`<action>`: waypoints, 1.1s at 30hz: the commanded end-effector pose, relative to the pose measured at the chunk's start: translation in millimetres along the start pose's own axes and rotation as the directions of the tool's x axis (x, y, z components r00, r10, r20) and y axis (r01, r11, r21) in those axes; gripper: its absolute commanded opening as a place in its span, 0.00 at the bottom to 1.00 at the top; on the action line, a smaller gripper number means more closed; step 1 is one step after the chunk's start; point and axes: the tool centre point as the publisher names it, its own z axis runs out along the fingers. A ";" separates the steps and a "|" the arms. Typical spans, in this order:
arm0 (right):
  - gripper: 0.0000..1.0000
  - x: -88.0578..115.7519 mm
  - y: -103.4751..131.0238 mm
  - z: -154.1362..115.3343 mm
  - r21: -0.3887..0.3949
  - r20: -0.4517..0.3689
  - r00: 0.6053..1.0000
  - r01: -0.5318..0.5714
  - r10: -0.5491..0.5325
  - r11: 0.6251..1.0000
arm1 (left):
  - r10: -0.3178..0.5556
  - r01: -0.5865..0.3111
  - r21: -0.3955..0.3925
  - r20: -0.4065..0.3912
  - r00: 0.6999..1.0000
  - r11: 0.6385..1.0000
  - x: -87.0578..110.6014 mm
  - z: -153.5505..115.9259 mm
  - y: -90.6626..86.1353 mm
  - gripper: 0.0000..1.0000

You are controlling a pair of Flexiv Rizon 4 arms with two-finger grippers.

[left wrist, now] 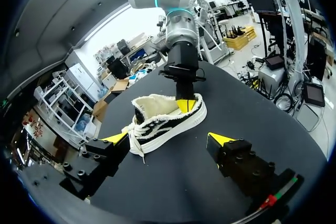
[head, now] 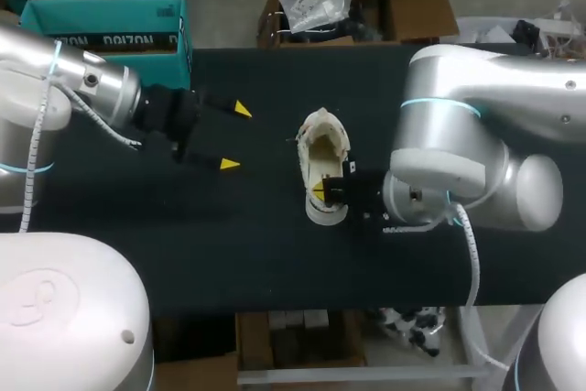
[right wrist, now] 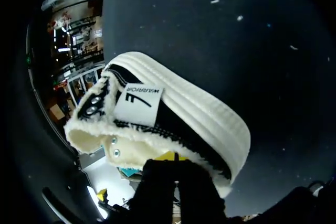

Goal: Open the shoe tongue, take the insole out of the shoe, put the insole back into the shoe, and pack the shoe into the shoebox

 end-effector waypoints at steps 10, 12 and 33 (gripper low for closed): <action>0.00 -2.4 14.0 -3.9 -0.064 0.077 0.996 -0.042 0.047 0.997 | -0.015 0.015 -0.026 -0.003 1.000 1.000 -2.2 -5.3 -7.1 1.00; 0.00 3.4 13.3 -15.6 -0.051 0.040 0.998 -0.044 0.046 0.998 | -0.019 0.018 -0.035 -0.014 1.000 0.999 -3.9 -5.8 -9.5 1.00; 1.00 65.4 4.7 -92.6 0.316 -0.064 0.996 -0.045 0.069 0.948 | -0.108 0.079 -0.217 -0.123 0.987 0.973 -8.7 -15.5 -21.2 1.00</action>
